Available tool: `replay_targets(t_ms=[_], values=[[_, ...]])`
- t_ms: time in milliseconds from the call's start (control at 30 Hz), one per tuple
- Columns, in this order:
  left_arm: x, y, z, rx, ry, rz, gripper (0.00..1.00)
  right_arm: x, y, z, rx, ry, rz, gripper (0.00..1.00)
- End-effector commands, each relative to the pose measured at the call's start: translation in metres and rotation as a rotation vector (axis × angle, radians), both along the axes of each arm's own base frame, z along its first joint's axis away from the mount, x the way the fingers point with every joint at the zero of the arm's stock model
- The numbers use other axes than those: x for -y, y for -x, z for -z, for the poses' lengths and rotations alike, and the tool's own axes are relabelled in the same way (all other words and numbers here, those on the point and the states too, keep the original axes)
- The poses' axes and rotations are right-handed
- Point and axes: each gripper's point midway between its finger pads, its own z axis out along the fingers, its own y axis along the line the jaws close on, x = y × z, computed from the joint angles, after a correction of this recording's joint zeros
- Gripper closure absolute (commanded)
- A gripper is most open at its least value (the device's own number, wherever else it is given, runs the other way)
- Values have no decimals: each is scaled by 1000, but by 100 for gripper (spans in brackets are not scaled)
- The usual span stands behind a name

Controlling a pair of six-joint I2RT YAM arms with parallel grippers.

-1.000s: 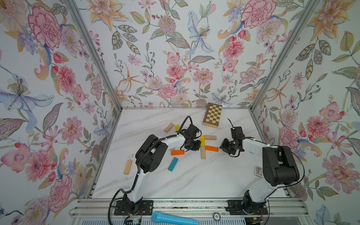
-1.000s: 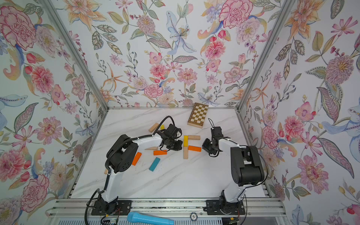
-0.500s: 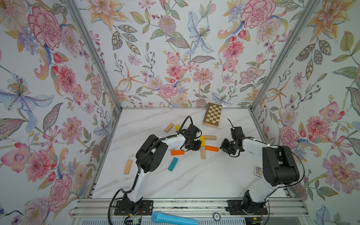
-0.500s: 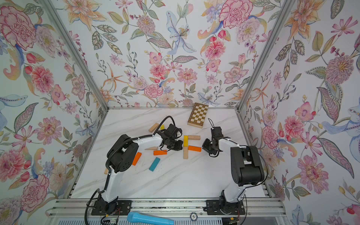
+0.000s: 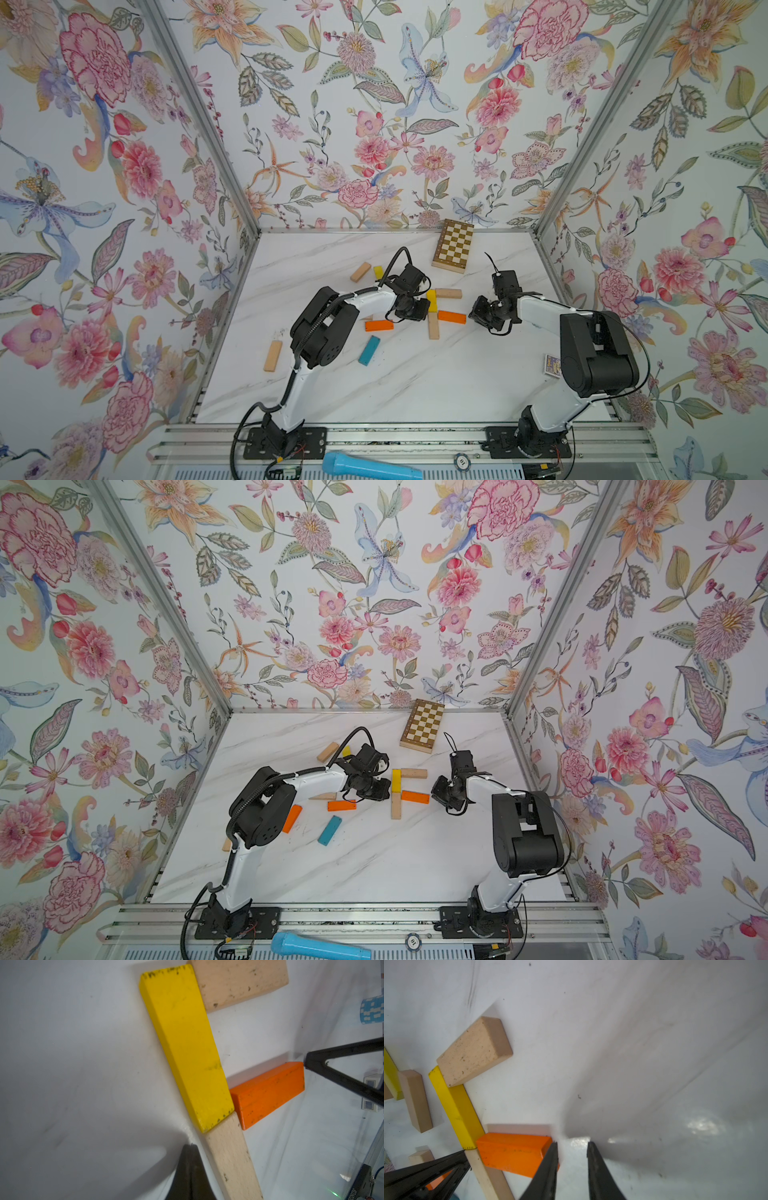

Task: Assemble the number 6 with building blocks
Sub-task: Adjust the building block at the center of the board.

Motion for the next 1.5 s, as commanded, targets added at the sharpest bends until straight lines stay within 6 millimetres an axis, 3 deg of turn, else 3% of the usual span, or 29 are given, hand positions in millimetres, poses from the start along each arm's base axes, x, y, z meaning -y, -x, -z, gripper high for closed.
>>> replay_targets(t_ms=[0, 567, 1467], values=[[-11, 8, 23, -48, -90, -9, 100, 6, 24, 13, -84, 46, -12, 73], [-12, 14, 27, -56, -109, 0, 100, 8, 31, 10, -119, 173, -89, 74], [-11, 16, 29, -63, -115, 12, 100, -8, 9, 17, -129, 232, -217, 73]])
